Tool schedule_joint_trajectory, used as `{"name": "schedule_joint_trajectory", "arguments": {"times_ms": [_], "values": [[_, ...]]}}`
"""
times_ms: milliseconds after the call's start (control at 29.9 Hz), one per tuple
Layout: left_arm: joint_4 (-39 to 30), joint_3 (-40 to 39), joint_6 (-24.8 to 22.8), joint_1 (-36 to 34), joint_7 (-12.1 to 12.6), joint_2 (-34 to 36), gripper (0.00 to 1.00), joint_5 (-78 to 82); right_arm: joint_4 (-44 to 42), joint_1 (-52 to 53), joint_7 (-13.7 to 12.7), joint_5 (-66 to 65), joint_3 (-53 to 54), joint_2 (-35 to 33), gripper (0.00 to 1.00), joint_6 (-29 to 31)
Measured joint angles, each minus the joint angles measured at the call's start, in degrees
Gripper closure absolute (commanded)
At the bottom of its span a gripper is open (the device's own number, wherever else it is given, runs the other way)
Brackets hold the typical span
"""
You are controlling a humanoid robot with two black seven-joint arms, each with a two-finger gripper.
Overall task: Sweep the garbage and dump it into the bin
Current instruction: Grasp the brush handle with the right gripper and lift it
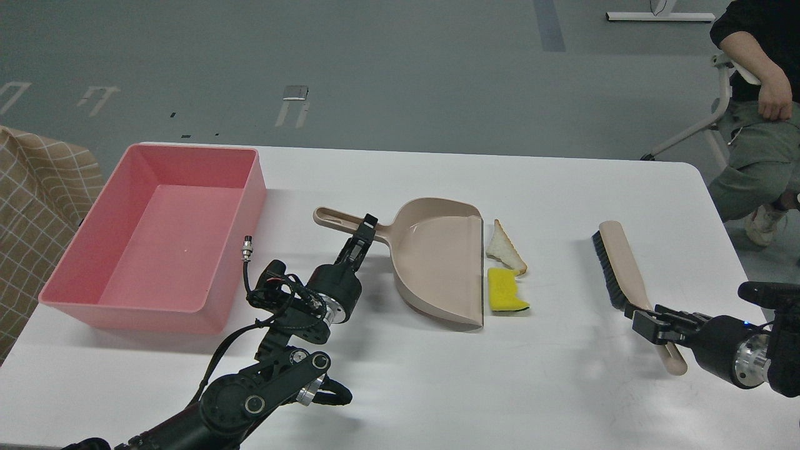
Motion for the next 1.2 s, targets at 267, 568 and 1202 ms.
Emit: {"name": "schedule_joint_trajectory", "arguments": {"times_ms": [267, 568, 1202], "values": [[0.00, 0.00, 0.00, 0.08, 0.00, 0.00, 0.78, 0.00, 0.06, 0.01, -0.55, 0.00, 0.01, 0.02, 0.66, 0.57], [0.00, 0.00, 0.00, 0.01, 0.00, -0.01, 0.79, 0.00, 0.09, 0.03, -0.57, 0.01, 0.02, 0.09, 0.90, 1.98], [-0.31, 0.00, 0.00, 0.08, 0.01, -0.01, 0.79, 0.00, 0.90, 0.92, -1.18, 0.96, 0.26, 1.73, 0.94, 2.25]]}}
